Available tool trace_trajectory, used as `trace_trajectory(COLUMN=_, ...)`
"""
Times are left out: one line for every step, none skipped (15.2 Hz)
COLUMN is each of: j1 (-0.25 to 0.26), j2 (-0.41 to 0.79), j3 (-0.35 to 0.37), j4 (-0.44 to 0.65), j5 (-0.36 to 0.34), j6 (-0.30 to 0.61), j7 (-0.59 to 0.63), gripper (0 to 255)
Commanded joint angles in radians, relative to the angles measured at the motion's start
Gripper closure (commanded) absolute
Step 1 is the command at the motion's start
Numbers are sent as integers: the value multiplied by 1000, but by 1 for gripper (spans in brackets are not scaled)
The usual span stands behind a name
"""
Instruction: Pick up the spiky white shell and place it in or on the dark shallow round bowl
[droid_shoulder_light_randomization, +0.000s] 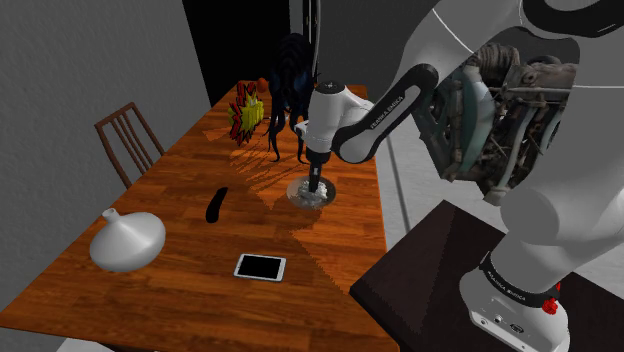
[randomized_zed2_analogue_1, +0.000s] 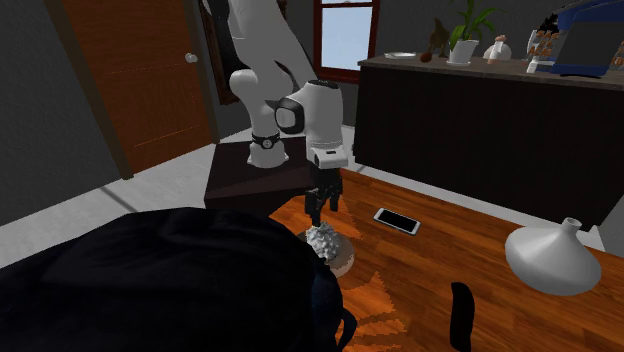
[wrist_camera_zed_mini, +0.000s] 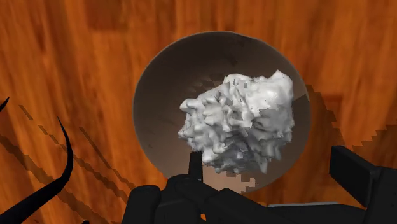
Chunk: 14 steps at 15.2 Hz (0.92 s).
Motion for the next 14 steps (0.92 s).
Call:
trace_trajectory(j1=26, j2=30, j3=-33, j4=10, j5=-47, j6=15, j7=32, gripper=0)
trace_trajectory(j1=38, j2=45, j3=-48, j4=16, j5=-65, j6=21, j7=46, gripper=0)
trace_trajectory(j1=44, j2=53, j3=-56, j4=19, j5=-76, j6=25, j7=53, gripper=0)
trace_trajectory(j1=44, j2=53, j3=-56, j4=19, j5=-76, j6=25, j7=53, gripper=0)
trace_trajectory(j1=45, j2=53, j3=-56, j4=19, j5=-76, j6=25, j7=53, gripper=0)
trace_trajectory(j1=45, j2=53, j3=-56, j4=19, j5=-76, j6=25, j7=53, gripper=0)
trace_trajectory(j1=45, j2=53, j3=-56, j4=19, j5=-76, j6=25, j7=53, gripper=0)
trace_trajectory(j1=45, j2=53, j3=-56, j4=19, j5=-76, j6=25, j7=53, gripper=0)
trace_trajectory(j1=45, j2=53, j3=-56, j4=19, j5=-76, j6=25, j7=53, gripper=0)
trace_trajectory(j1=44, j2=53, j3=-56, j4=19, j5=-76, j6=25, j7=53, gripper=0)
trace_trajectory(j1=44, j2=53, j3=-56, j4=19, j5=-76, j6=25, j7=53, gripper=255)
trace_trajectory(j1=44, j2=53, j3=-56, j4=19, j5=-76, j6=25, j7=53, gripper=255)
trace_trajectory(j1=44, j2=52, j3=-56, j4=18, j5=-76, j6=25, j7=53, gripper=255)
trace_trajectory(j1=43, j2=53, j3=-55, j4=21, j5=-74, j6=23, j7=51, gripper=255)
